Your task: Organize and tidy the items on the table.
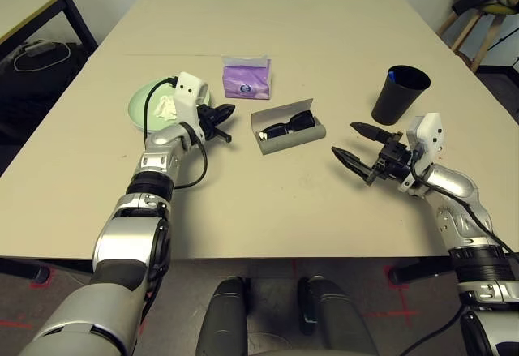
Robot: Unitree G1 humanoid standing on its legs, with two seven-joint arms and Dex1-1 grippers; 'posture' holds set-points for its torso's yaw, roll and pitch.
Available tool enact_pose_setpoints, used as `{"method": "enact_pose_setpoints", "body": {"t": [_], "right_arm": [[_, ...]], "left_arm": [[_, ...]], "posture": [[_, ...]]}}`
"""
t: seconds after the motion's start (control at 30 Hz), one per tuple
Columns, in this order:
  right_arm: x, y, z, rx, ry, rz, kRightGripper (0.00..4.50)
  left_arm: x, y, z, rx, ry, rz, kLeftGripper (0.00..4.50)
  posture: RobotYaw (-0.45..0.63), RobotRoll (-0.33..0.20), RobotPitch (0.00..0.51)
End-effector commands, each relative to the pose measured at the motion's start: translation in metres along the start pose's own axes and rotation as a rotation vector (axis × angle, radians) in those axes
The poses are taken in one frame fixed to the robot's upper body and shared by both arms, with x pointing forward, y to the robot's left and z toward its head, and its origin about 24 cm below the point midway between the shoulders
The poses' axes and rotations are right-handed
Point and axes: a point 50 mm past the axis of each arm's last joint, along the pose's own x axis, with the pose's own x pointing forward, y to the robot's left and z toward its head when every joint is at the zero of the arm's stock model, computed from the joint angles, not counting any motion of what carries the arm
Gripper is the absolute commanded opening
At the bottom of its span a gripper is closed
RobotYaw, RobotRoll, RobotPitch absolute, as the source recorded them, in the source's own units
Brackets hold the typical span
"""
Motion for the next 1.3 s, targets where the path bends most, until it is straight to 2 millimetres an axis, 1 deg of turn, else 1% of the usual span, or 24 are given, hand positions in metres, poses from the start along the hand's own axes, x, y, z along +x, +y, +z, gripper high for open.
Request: {"method": "enact_pose_setpoints", "body": {"t": [0.03, 0.33, 0.7, 0.87, 1.0, 1.17, 1.3], "right_arm": [[-0.003, 0.001, -0.001, 0.007, 0.02, -0.005, 4.5], [-0.002, 0.002, -0.003, 0.065, 0.014, -0.051, 4.5], [0.004, 0.006, 0.006, 0.075, 0.006, -0.065, 4.5], [0.005, 0.005, 0.01, 0.069, 0.002, -0.065, 4.5], [0.005, 0.004, 0.012, 0.063, 0.001, -0.063, 4.5], [0.006, 0.002, 0.014, 0.054, 0.0, -0.065, 4.5], [0.006, 0.001, 0.014, 0.044, 0.003, -0.058, 4.5]], "left_arm": [[0.008, -0.008, 0.001, 0.038, 0.018, -0.051, 0.02], [0.014, -0.018, 0.006, 0.022, -0.016, -0.131, 0.02], [0.013, -0.023, 0.005, 0.022, -0.013, -0.211, 0.02], [0.01, -0.024, -0.001, 0.01, 0.021, -0.263, 0.02], [0.006, -0.028, -0.008, -0.001, 0.07, -0.344, 0.02], [-0.009, -0.038, -0.021, -0.015, 0.167, -0.545, 0.02], [-0.016, -0.035, -0.025, 0.053, 0.189, -0.55, 0.02]], "posture": [[0.07, 0.0, 0.111], [0.06, 0.0, 0.11], [0.06, 0.0, 0.109], [0.06, 0.0, 0.11], [0.06, 0.0, 0.11], [0.06, 0.0, 0.109], [0.07, 0.0, 0.107]]}}
